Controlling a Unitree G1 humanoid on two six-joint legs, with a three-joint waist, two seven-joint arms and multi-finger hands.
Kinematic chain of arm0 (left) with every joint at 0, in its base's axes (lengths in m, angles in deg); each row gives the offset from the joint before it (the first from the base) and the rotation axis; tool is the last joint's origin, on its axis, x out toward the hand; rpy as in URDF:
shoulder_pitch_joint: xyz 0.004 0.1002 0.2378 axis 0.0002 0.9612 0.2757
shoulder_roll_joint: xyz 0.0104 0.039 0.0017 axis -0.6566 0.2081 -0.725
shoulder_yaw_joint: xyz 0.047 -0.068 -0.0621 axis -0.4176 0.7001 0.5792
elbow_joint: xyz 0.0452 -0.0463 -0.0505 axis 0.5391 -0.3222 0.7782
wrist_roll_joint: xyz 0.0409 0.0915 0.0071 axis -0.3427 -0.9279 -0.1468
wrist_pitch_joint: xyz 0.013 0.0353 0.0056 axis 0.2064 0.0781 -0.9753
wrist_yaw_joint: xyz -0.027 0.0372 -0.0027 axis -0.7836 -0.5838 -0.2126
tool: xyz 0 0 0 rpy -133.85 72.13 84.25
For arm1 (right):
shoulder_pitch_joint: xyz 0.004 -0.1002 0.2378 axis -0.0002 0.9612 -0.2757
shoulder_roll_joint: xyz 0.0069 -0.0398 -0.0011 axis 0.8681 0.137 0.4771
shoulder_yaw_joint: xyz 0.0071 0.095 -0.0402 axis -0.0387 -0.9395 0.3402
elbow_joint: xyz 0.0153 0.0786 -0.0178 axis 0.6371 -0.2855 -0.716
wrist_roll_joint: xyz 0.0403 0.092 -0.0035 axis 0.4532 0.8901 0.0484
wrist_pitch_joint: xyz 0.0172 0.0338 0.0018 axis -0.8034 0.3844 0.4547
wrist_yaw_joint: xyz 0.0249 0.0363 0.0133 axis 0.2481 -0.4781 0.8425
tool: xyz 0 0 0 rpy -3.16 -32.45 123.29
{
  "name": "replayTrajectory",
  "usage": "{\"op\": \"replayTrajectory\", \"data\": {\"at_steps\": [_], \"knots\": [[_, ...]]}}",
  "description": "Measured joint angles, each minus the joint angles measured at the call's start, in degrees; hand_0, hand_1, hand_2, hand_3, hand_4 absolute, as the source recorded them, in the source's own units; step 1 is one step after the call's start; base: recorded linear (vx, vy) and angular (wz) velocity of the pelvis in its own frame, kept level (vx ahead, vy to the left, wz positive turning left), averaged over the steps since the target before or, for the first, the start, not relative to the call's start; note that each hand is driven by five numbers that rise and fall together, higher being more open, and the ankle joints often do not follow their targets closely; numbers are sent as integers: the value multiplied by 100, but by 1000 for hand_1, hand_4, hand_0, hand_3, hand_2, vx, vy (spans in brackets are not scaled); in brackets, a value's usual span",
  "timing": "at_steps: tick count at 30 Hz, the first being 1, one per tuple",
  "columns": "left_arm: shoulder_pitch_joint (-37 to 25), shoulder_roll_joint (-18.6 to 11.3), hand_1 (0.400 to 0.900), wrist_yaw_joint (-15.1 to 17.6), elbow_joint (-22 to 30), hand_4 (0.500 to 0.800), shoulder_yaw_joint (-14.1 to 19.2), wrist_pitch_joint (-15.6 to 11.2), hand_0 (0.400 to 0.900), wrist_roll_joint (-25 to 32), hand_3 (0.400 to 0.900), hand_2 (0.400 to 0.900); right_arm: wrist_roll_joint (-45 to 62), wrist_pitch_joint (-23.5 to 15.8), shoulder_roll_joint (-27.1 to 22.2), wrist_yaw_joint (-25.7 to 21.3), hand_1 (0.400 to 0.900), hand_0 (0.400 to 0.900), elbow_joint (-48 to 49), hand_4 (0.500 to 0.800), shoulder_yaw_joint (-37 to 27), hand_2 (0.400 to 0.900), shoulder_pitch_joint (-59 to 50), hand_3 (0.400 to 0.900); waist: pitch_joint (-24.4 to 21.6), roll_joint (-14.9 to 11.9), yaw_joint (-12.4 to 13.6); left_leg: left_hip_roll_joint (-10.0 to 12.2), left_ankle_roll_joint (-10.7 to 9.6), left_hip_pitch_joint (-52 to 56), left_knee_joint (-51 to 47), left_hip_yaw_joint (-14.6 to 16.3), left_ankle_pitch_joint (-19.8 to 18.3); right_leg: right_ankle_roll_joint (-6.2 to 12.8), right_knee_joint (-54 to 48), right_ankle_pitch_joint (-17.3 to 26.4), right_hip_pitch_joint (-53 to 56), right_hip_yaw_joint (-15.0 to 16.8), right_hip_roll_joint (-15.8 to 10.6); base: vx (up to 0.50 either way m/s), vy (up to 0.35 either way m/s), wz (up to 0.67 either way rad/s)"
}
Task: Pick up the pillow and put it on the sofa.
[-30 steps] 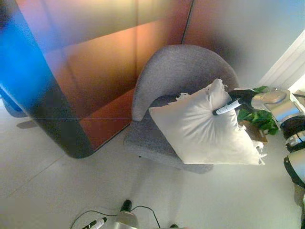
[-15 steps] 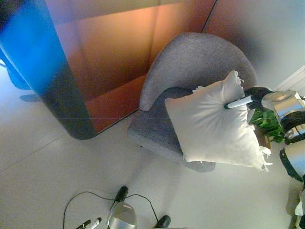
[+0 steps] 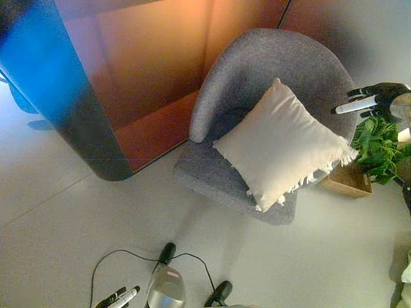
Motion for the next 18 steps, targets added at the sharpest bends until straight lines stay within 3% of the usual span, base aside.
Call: {"op": "replayTrajectory", "data": {"at_steps": [5,9,18], "knots": [[-12,0,900,-61,90,800,-9,0,900,6,900,900,38,0,-171,148,900,900,-58,800,-73,900,19,900,12,41,-121,0,3,27,-1,39,1,-4,2,3,3,41,-4,-12,6,-7],[-14,14,900,-73,90,800,-11,3,900,6,900,900,92,-67,-224,326,900,900,-50,800,-733,900,400,900,-20,88,-181,-3,15,152,-55,126,-7,-15,2,11,54,115,-19,-8,41,-9],[-66,170,900,-67,96,800,-39,19,900,34,900,900,346,-292,-190,680,900,900,-6,800,-2673,900,3167,900,-385,571,-518,-34,61,389,-138,267,-20,-6,6,15,187,247,-60,-19,32,-11]]}}
